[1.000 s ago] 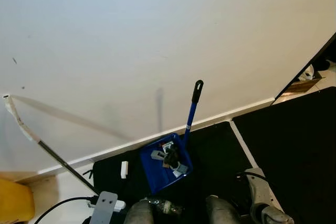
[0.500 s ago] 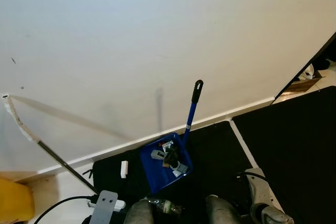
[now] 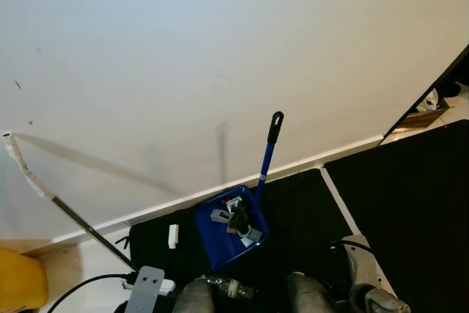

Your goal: Sweep floor

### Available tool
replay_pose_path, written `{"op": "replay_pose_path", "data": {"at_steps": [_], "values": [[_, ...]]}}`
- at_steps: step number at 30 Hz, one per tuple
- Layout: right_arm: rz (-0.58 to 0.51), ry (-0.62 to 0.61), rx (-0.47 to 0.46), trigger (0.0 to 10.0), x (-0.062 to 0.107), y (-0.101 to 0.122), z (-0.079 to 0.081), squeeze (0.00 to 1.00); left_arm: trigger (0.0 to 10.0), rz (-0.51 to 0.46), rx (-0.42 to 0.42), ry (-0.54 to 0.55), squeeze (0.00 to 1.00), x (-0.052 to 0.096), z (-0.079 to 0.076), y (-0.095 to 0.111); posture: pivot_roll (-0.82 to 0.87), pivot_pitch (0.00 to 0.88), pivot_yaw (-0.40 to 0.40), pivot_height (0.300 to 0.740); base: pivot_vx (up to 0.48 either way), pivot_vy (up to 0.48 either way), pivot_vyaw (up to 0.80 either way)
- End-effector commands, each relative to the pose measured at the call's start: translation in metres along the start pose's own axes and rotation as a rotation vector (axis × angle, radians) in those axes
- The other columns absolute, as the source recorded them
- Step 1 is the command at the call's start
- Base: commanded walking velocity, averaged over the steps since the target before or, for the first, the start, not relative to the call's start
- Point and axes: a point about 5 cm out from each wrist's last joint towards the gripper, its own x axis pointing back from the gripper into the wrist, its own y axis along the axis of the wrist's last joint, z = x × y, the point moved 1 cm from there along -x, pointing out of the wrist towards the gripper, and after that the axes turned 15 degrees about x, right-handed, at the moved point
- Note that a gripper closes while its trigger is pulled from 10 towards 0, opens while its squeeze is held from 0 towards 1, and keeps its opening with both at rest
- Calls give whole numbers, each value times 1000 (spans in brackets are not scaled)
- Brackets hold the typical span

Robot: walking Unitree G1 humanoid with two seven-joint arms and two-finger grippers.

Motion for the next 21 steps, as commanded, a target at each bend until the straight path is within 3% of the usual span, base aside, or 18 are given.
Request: {"op": "replay_pose_path", "data": {"at_steps": [1, 21], "values": [[30, 8, -9, 10000, 2, -8, 3, 0, 10000, 29, 4, -6, 0, 2, -2, -9, 13, 138, -31, 740, 0, 0, 0], [37, 7, -8, 10000, 3, -11, 3, 0, 10000, 31, 0, -8, 0, 3, -3, -11, 12, 139, -31, 740, 0, 0, 0]]}}
